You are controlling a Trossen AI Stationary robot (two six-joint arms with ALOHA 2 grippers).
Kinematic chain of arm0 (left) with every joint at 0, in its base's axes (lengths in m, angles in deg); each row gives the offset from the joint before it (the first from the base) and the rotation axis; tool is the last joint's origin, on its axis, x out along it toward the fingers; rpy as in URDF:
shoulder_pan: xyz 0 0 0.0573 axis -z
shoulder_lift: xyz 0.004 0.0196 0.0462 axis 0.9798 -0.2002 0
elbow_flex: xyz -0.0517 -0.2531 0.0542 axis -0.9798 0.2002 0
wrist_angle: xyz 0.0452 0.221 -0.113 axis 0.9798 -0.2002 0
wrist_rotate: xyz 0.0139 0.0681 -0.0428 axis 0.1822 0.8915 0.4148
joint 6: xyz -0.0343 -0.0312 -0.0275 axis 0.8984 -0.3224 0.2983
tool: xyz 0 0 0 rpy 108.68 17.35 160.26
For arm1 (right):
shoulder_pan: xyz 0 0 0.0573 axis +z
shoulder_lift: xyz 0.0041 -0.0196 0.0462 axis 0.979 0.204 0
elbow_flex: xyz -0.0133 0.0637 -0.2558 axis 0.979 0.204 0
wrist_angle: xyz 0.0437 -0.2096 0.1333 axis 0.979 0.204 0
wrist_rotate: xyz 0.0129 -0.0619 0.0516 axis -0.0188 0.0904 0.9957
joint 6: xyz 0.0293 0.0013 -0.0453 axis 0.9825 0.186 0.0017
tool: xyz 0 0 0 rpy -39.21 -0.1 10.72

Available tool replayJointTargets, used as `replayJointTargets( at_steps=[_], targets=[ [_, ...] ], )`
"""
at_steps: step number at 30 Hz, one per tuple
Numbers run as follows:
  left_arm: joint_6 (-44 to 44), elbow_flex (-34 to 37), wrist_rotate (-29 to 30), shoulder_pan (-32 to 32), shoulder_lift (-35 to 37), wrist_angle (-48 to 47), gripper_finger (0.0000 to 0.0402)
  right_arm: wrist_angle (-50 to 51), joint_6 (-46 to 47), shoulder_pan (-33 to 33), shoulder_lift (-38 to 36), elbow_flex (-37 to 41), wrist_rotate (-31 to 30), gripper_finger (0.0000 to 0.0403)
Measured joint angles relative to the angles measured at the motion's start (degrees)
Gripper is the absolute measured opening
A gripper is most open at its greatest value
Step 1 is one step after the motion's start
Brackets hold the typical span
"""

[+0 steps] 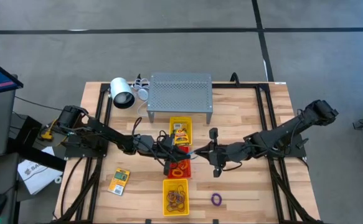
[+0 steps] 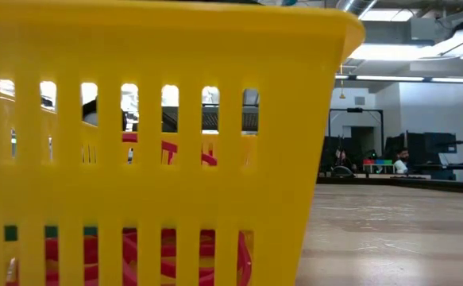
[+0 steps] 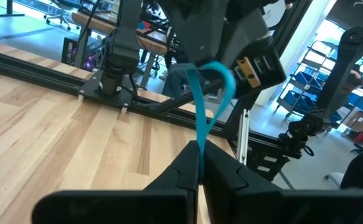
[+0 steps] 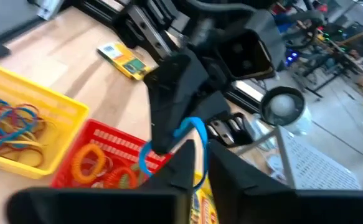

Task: Pick & Place Office Desk Supplies
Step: Put the blue rubber band into the bottom yellow bin

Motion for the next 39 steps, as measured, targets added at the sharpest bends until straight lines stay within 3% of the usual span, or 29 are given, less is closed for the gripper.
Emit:
replayJointTargets(
  at_steps=[10,14,21,29,34,39],
  targets=[
    [-2.08,0.0,-1.73,0.0,0.02,-0.42,0.0002,-0.21,0.71,-0.03,-0.01,-1.58,0.21,0.0211],
    [-4.41,0.0,-1.75,0.0,0.02,-0.43,0.0004,3.78,0.66,0.66,-0.04,-4.23,-1.85,0.0259],
    [-8.79,0.04,-5.57,0.02,2.75,-5.79,0.0002,12.71,0.38,2.51,-0.47,-6.4,-5.78,0.0273],
    [-14.98,1.54,-6.12,1.08,18.39,-24.6,0.0002,25.04,13.2,1.67,-8.91,-6.33,-6.13,0.0273],
    [-16.54,7.42,-6.19,4.06,30.39,-27.71,0.0003,24.71,18.84,2.91,-17.47,-2.65,-3.75,0.0273],
    [-16.39,15.22,-6.16,9.24,41.11,-26.33,0.0003,17.17,22.26,5.39,-25.4,5.17,-2.28,0.0273]
  ],
)
